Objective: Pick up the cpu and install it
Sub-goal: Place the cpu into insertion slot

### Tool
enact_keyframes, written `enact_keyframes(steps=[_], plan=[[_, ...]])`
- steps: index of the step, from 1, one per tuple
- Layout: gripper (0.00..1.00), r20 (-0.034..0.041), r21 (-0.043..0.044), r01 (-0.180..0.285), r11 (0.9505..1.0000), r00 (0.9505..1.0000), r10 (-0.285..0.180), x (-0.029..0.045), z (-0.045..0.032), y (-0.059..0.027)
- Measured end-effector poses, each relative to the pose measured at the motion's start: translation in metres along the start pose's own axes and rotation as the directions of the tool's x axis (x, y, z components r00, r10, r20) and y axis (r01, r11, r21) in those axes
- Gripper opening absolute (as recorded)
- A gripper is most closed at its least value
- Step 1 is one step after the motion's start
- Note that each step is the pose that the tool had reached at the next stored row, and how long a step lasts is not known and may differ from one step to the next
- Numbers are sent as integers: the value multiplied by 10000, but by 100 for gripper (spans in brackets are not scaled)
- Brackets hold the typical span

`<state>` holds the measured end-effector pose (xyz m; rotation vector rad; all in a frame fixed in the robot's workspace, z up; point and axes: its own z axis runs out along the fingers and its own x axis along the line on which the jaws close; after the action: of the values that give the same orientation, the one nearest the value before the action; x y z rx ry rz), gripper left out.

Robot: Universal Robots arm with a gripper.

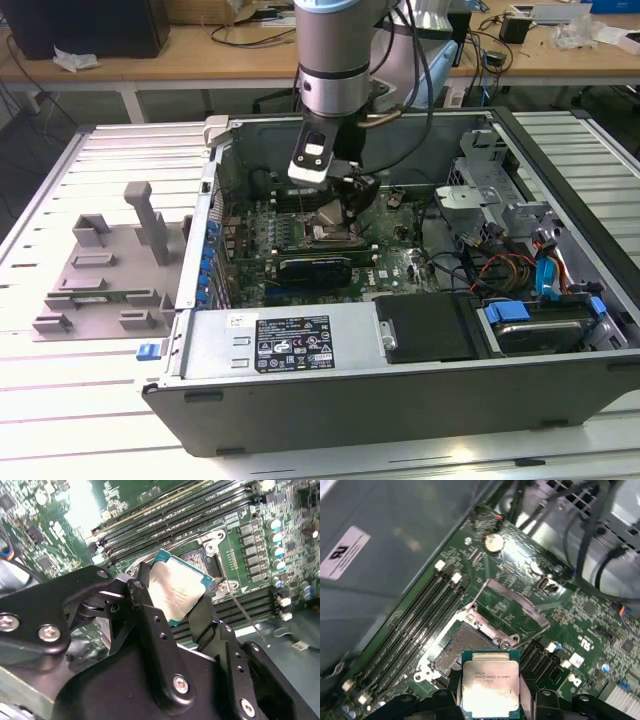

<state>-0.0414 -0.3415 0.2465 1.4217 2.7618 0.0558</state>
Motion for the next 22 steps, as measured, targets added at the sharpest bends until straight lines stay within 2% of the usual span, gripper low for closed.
enact_keyframes(steps=[1,3,5,7,9,10,12,13,14,15,16,17,19,22], plan=[[55,16,4,-337,9994,9994,337,0,1,0],[55,49,12,-1015,9948,9948,1015,0,4,0],[55,66,15,-1349,9909,9908,1349,0,5,0],[55,86,18,-1757,9844,9844,1757,0,6,0],[55,129,21,-2586,9660,9659,2586,0,9,0],[55,157,21,-3138,9495,9494,3138,0,11,-1],[55,176,20,-3497,9368,9367,3497,0,12,-1],[55,195,18,-3844,9232,9230,3843,0,14,-1],[55,207,18,-4069,9135,9133,4068,0,14,-1],[55,215,16,-4214,9069,9067,4213,0,15,-1],[55,234,14,-4558,8901,8899,4556,0,17,-1],[55,246,12,-4767,8790,8788,4766,1,19,-1],[55,262,8,-5054,8629,8626,5052,0,23,-1],[55,261,6,-5063,8624,8621,5061,1,41,-2]])
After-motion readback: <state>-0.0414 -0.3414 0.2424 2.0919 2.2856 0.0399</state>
